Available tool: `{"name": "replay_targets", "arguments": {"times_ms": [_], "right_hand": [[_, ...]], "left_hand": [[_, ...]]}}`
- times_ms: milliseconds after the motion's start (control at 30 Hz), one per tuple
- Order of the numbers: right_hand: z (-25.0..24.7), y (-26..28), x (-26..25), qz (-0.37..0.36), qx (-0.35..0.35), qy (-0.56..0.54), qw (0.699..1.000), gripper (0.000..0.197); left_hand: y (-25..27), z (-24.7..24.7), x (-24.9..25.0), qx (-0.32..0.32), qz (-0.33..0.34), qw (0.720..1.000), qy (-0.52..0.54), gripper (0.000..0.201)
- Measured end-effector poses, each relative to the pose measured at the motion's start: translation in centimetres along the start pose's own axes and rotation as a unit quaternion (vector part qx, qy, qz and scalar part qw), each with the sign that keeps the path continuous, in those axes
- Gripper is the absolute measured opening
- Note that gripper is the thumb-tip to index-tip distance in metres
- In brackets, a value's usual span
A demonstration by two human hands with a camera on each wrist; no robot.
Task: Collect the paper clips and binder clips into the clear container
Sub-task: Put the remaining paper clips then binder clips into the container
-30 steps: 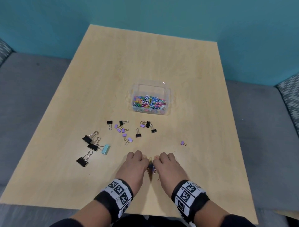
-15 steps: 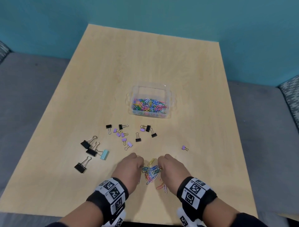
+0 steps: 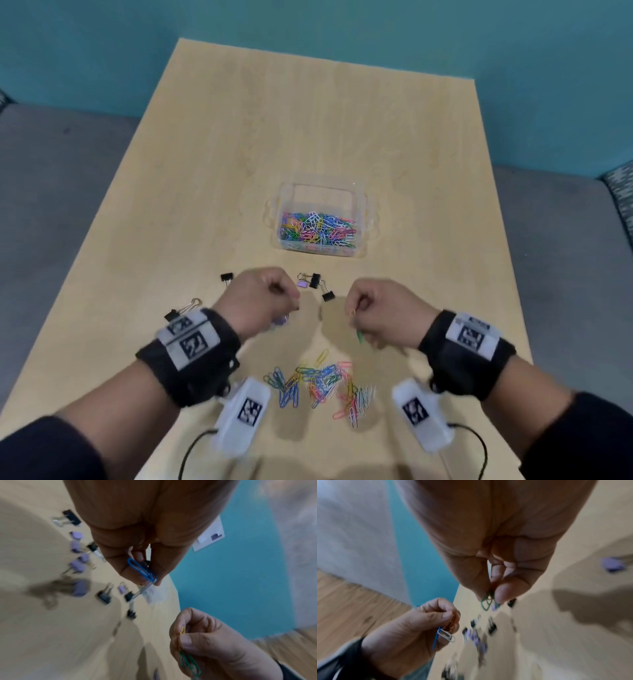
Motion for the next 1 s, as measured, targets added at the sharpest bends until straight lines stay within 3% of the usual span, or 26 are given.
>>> {"name": "replay_targets", "arguments": {"times_ms": [100,233,400,467,533,633,733,833,900,1000], "right_hand": [[-3.6,-3.2,-3.1,-0.037,0.075,-0.046,0.995,0.021],[-6.4,-7.7,-5.9,-0.031,0.175,-0.067,0.982,0.019],[-6.4,-9.7,-7.3,-0.019,0.198,-0.089,0.976,0.009],[-6.2,-8.9,-7.2,-0.022,0.202,0.055,0.978,0.018],[-5.9,-6.6,-6.6,-0.044,0.202,0.225,0.952,0.031],[-3.7,-1.5,-3.9,-0.126,0.163,0.346,0.915,0.024],[-0.4,3.1,1.0,-0.167,0.068,0.458,0.870,0.010],[2.6,6.8,5.9,-0.201,-0.004,0.546,0.813,0.022],[4.6,8.8,8.0,-0.214,-0.053,0.598,0.770,0.018],[7.0,10.0,9.1,-0.225,-0.096,0.623,0.743,0.010]], "left_hand": [[-4.0,-1.7,3.1,0.068,0.014,0.997,0.021,0.019],[-9.2,-2.5,6.1,0.133,0.022,0.991,0.011,0.024],[-10.9,-2.1,7.5,0.138,0.013,0.990,0.005,0.017],[-9.9,-2.5,6.8,0.126,0.019,0.991,-0.026,0.009],[-8.0,-3.2,5.8,0.115,0.050,0.985,-0.120,0.004],[-2.9,-3.3,2.9,0.082,0.086,0.964,-0.238,0.006],[2.9,-2.0,-2.4,0.002,0.092,0.945,-0.315,0.020],[7.1,-0.2,-7.8,-0.042,0.081,0.905,-0.414,0.017],[9.3,1.3,-10.0,-0.061,0.122,0.891,-0.434,0.021],[11.1,4.2,-11.1,-0.116,0.207,0.862,-0.448,0.019]]}}
Point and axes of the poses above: each hand's wrist, its own y-axis away from the middle knuckle, its own z-axis out of the palm, x = y × z, the point moved 3 cm from there along -y, towards the middle knuckle, and after that the axes turned 1 degree about -x, right-handed, at the moved point
